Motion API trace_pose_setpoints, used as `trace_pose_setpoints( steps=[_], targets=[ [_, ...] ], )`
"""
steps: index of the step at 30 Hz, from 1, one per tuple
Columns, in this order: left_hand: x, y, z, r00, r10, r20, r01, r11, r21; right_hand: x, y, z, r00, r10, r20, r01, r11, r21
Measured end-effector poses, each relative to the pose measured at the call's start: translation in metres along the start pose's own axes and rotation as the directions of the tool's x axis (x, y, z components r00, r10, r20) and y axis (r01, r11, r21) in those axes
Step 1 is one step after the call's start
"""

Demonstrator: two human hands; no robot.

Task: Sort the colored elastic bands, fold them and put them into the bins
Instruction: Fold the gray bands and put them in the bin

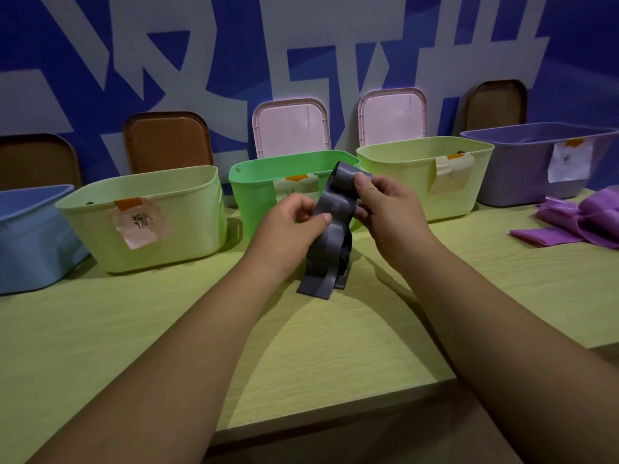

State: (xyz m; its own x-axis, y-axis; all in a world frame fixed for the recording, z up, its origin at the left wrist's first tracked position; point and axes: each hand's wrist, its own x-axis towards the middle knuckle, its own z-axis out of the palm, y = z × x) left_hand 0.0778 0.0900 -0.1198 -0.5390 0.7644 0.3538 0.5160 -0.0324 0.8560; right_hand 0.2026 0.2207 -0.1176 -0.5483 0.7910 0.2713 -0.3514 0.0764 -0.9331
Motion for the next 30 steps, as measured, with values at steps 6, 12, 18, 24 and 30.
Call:
trace_pose_setpoints(
  steps=[6,12,18,24,30],
  targets=[
    [0.002,0.000,0.001,0.990,0.138,-0.036,-0.123,0.952,0.280,-0.001,-0.002,0.001,1.000,-0.019,-0.002,0.019,1.000,-0.004],
    [0.007,-0.006,0.002,0.989,0.145,-0.013,-0.123,0.880,0.458,-0.002,-0.004,0.000,0.999,0.004,-0.036,-0.001,0.995,0.101],
    [0.008,-0.009,0.004,0.999,0.049,-0.011,-0.040,0.909,0.415,-0.006,-0.006,0.001,0.999,0.042,-0.014,-0.040,0.990,0.138],
    [0.007,-0.007,0.005,0.999,0.046,0.027,-0.054,0.890,0.452,-0.008,-0.009,0.002,0.997,0.067,0.032,-0.073,0.954,0.290],
    [0.007,-0.009,-0.001,0.992,0.009,0.129,-0.025,0.992,0.125,-0.001,-0.009,0.000,0.998,0.060,0.026,-0.065,0.890,0.451]
  ],
)
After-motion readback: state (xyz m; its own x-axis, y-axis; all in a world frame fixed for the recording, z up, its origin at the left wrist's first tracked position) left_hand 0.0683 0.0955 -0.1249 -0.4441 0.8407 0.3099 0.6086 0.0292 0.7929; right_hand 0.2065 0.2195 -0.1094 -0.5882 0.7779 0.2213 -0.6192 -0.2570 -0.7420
